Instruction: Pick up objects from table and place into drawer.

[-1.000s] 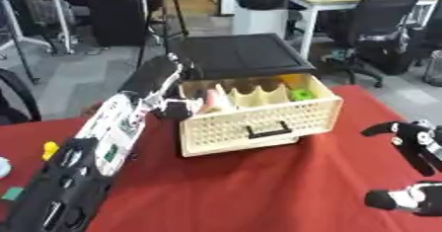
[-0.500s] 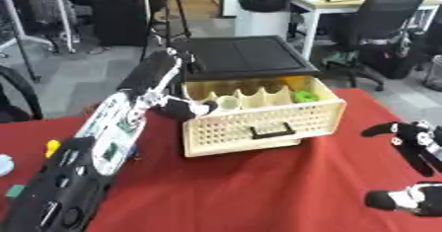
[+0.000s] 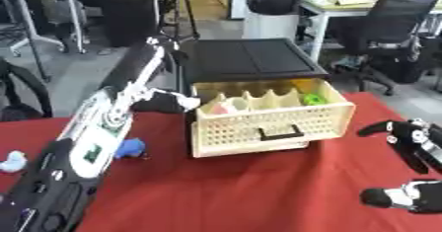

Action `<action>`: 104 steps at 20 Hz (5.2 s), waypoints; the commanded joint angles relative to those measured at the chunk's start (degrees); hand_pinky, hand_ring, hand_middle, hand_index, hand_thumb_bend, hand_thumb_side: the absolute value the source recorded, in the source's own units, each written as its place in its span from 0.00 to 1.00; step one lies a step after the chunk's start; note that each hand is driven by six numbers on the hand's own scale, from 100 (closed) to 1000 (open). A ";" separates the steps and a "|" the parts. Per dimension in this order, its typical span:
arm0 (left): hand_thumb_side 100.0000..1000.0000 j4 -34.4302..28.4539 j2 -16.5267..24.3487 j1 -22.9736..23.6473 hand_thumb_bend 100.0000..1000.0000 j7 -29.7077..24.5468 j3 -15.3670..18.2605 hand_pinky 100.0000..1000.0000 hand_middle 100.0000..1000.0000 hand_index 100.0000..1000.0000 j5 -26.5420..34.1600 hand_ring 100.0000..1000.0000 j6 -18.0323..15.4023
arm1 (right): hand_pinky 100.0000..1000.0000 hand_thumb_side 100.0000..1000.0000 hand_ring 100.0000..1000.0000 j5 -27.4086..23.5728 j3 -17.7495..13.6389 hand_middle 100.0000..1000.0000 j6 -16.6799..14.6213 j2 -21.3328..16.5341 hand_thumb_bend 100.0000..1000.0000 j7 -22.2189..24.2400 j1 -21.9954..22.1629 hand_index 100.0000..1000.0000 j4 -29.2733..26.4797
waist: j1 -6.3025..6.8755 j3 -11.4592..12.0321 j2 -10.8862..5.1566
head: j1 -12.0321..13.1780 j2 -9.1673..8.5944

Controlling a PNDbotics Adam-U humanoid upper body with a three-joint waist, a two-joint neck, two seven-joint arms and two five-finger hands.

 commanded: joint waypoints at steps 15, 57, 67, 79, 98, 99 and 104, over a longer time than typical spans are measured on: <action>0.22 -13.13 8.35 9.60 0.48 1.32 4.86 0.47 0.46 0.63 11.86 0.44 6.20 | 0.00 0.77 0.00 -1.10 1.78 0.00 -0.35 -0.58 1.00 2.12 -1.54 0.59 -0.94 | -0.63 6.97 -3.15 | -2.68 2.56; 0.24 -14.95 6.94 14.52 0.39 2.46 6.58 0.47 0.46 0.64 14.37 0.44 7.25 | 0.00 0.69 0.00 7.80 5.43 0.00 0.70 3.44 1.00 4.91 -6.71 0.71 18.87 | 1.01 10.69 -3.17 | -4.76 3.10; 0.24 -14.84 6.84 14.57 0.39 2.62 6.74 0.47 0.46 0.64 14.40 0.44 7.30 | 0.00 0.69 0.00 8.27 5.20 0.00 1.21 3.06 1.00 4.45 -7.65 0.65 20.03 | 0.93 11.11 -3.02 | -4.91 2.91; 0.24 -14.85 6.63 14.34 0.37 2.71 6.86 0.47 0.46 0.64 14.53 0.44 7.28 | 0.00 0.69 0.00 8.39 4.81 0.00 1.41 2.43 1.00 3.97 -9.64 0.64 21.70 | 1.17 11.96 -2.42 | -5.05 2.37; 0.24 -15.48 6.72 14.37 0.35 2.86 7.28 0.47 0.46 0.64 15.06 0.44 7.02 | 0.00 0.71 0.00 9.67 3.54 0.00 1.77 1.27 1.00 2.76 -12.14 0.65 24.48 | 1.83 14.07 -1.32 | -5.60 1.02; 0.24 -15.50 6.70 14.36 0.35 2.87 7.30 0.47 0.46 0.64 15.08 0.44 7.00 | 0.00 0.71 0.00 9.71 3.45 0.00 1.79 1.17 1.00 2.69 -12.34 0.65 24.56 | 1.84 14.17 -1.22 | -5.62 0.95; 0.24 -15.70 6.69 14.34 0.34 2.91 7.42 0.47 0.46 0.64 15.13 0.44 6.93 | 0.00 0.71 0.00 9.76 2.94 0.00 2.01 0.56 1.00 2.32 -13.01 0.65 25.13 | 1.90 14.92 -0.70 | -5.61 0.55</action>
